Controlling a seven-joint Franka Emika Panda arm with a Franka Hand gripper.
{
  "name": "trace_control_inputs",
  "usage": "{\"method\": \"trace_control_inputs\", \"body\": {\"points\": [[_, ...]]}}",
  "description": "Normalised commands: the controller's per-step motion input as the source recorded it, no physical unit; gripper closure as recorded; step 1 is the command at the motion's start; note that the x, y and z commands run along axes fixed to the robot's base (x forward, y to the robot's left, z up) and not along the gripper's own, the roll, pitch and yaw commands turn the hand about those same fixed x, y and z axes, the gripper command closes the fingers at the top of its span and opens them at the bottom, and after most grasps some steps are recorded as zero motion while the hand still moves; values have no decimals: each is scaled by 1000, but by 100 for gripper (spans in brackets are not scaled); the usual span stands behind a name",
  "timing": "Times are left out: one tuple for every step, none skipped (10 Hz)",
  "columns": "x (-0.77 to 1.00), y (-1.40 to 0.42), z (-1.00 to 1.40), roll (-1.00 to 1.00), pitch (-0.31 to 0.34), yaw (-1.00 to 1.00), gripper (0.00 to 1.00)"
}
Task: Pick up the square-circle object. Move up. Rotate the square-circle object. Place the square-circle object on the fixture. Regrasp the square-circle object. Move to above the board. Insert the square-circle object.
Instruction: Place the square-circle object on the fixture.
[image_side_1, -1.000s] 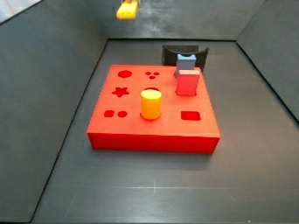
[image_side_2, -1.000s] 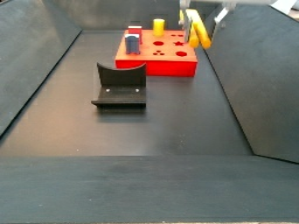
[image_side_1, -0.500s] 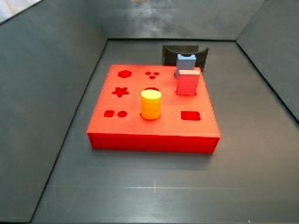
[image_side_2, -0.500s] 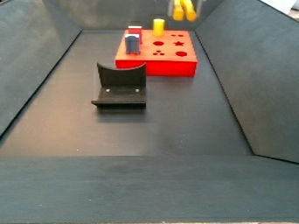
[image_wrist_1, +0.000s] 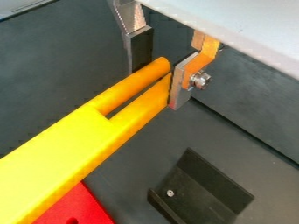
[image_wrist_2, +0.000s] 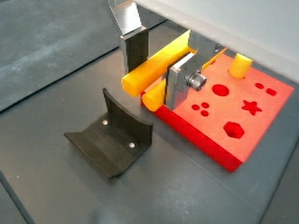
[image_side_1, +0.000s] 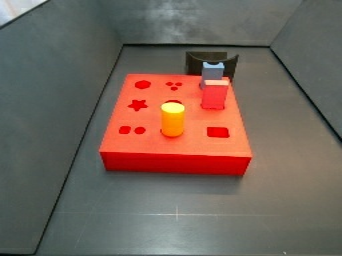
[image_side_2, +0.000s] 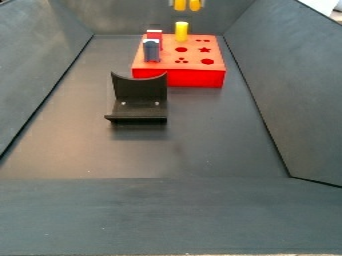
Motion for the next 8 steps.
{"method": "trace_control_inputs", "body": {"points": [[538, -22, 25, -7, 151, 36, 100], [446, -18, 20, -13, 153, 39, 100], [356, -13, 20, -19, 158, 40, 100], [269, -10, 18, -25, 162, 41, 100], [1000, 406, -682, -1000, 102, 186, 100], [965, 406, -655, -1000, 96, 168, 100], [944, 348, -548, -1000, 88, 143, 100], [870, 163, -295, -1000, 93, 118, 100]]}}
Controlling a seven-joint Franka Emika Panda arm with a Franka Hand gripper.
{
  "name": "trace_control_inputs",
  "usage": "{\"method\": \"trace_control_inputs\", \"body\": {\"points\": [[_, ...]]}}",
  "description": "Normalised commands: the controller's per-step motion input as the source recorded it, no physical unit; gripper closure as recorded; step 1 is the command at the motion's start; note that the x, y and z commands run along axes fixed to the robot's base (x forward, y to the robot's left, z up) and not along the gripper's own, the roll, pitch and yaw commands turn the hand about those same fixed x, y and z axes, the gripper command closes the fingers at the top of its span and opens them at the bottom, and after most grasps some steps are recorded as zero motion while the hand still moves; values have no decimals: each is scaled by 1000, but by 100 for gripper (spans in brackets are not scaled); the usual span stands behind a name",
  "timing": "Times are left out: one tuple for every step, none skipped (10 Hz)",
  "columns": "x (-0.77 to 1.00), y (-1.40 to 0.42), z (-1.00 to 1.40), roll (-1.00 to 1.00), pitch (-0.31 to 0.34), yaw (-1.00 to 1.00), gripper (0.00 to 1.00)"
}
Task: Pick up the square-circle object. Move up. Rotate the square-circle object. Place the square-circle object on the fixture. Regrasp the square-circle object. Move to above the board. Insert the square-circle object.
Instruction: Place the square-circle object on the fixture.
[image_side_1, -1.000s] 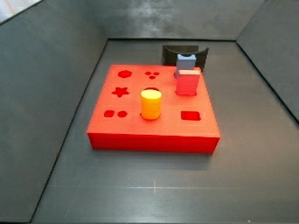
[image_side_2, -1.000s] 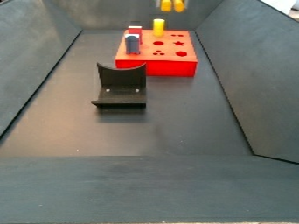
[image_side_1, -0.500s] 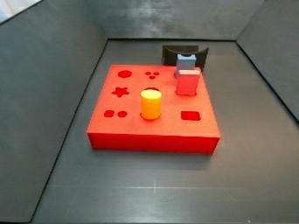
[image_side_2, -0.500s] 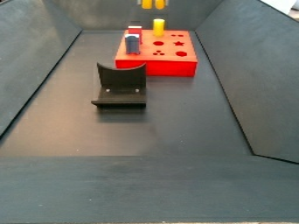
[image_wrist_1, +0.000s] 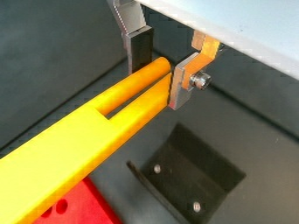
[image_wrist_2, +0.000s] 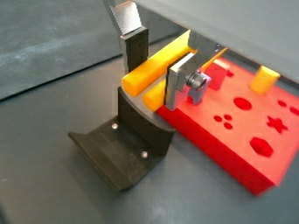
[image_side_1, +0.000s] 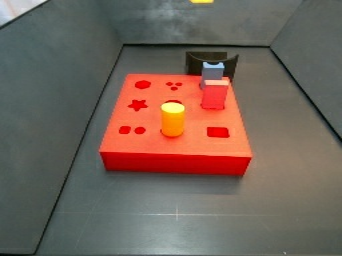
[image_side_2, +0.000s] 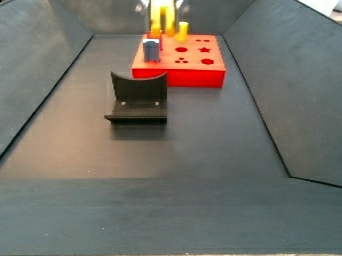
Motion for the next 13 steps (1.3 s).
{"method": "trace_control_inputs", "body": {"points": [[786, 106, -128, -1000, 125, 107, 100], [667, 74, -26, -1000, 196, 78, 100], [619, 68, -26, -967, 216, 57, 100], [544, 61, -37, -746, 199, -2, 100], [492, 59, -23, -583, 187, -42, 100], [426, 55, -11, -367, 166, -78, 100], [390, 45, -12, -281, 156, -87, 100], [286, 41, -10, -189, 118, -91, 100], [222, 45, -8, -169, 105, -88, 100], [132, 66, -1000, -1000, 16, -189, 100], [118, 70, -1000, -1000, 10, -192, 100], [121, 77, -1000, -1000, 13, -186, 100], [137, 79, -1000, -1000, 28, -179, 100]]}}
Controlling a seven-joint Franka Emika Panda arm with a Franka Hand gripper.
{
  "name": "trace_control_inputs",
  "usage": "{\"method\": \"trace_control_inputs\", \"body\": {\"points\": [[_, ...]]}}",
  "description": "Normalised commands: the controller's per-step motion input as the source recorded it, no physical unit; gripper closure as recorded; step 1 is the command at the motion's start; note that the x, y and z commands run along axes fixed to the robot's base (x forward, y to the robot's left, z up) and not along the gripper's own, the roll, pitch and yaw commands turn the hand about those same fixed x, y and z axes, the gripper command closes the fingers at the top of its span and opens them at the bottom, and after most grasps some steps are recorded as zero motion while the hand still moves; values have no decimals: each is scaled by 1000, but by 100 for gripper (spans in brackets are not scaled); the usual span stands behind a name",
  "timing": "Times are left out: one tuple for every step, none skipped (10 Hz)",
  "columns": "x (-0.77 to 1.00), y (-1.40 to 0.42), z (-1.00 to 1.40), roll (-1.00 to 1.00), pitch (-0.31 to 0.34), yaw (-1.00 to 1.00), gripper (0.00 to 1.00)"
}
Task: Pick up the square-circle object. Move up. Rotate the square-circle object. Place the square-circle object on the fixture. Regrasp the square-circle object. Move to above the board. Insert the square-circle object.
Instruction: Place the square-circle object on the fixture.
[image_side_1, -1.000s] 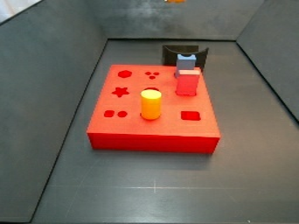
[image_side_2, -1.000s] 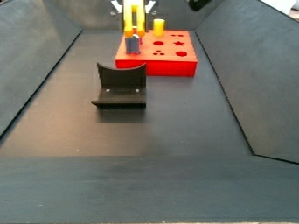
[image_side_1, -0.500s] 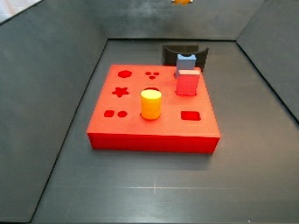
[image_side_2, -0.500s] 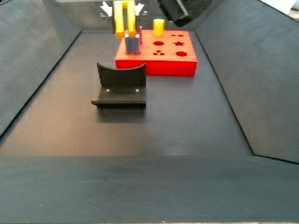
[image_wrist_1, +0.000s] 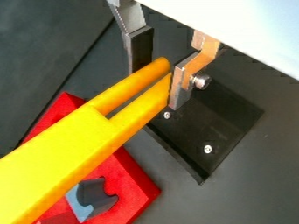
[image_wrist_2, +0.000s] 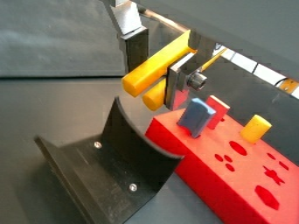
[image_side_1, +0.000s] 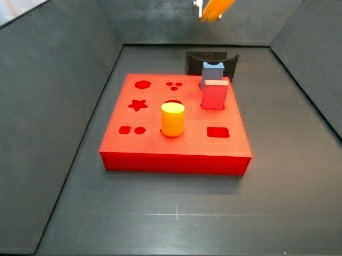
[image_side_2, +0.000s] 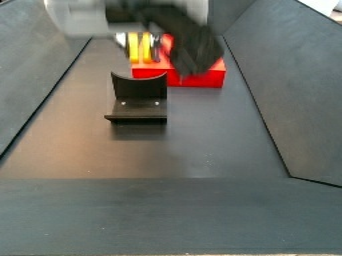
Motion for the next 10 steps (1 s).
{"method": "trace_control_inputs", "body": {"points": [[147, 87, -1000, -1000, 31, -179, 100], [155, 92, -1000, -1000, 29, -181, 100], [163, 99, -1000, -849, 24, -159, 100], [175, 107, -1000, -638, 16, -132, 100], [183, 115, -1000, -482, 17, -113, 100], [191, 120, -1000, -328, 23, -98, 100], [197, 115, -1000, -210, 30, -83, 100], [176, 107, -877, -175, 27, -78, 100], [144, 93, -700, -161, 30, -78, 100], [118, 73, -485, -148, 28, -73, 100]]}}
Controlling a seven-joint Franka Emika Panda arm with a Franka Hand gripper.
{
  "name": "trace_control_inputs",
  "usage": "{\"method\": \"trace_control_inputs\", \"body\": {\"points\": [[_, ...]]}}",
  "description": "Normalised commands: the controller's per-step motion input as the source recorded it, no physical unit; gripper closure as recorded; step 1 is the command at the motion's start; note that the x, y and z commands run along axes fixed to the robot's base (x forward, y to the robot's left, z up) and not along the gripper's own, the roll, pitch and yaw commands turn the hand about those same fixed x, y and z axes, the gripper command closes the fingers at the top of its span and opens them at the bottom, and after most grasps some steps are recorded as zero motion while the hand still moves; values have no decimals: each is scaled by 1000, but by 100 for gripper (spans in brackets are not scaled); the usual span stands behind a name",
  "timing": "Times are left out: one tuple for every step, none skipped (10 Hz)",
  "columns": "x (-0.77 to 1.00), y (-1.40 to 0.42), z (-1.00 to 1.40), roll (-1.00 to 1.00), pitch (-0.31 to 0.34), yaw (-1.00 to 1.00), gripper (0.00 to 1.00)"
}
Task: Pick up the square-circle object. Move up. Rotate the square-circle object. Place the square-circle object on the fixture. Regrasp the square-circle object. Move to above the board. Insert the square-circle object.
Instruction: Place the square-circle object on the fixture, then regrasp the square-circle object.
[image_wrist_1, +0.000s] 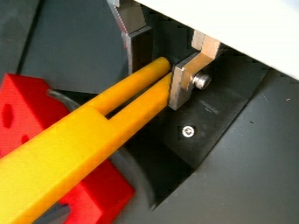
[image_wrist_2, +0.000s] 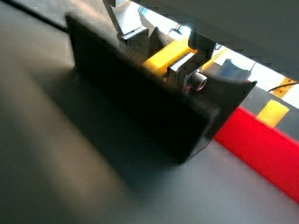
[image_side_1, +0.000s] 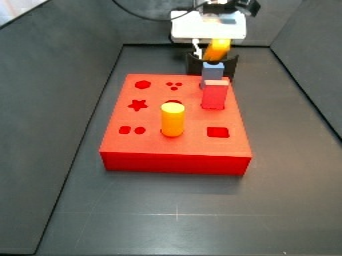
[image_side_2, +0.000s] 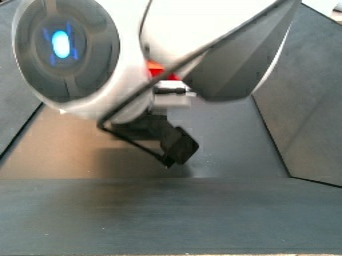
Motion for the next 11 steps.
{"method": "trace_control_inputs", "body": {"points": [[98, 70, -367, -130, 26, -71, 100], [0, 0, 0, 0, 0, 0, 0], [0, 0, 1000, -2, 22, 16, 0], [-6, 3, 1000, 4, 25, 23, 0], [-24, 4, 1000, 25, 37, 26, 0], [-27, -5, 1000, 46, 56, 23, 0], [-28, -3, 1000, 53, 67, 18, 0], [-32, 0, 891, 53, 84, 3, 0], [-32, 1, 779, 50, 88, -6, 0], [-27, 2, 553, 51, 96, -22, 0], [-23, 0, 322, 50, 90, -30, 0]]}}
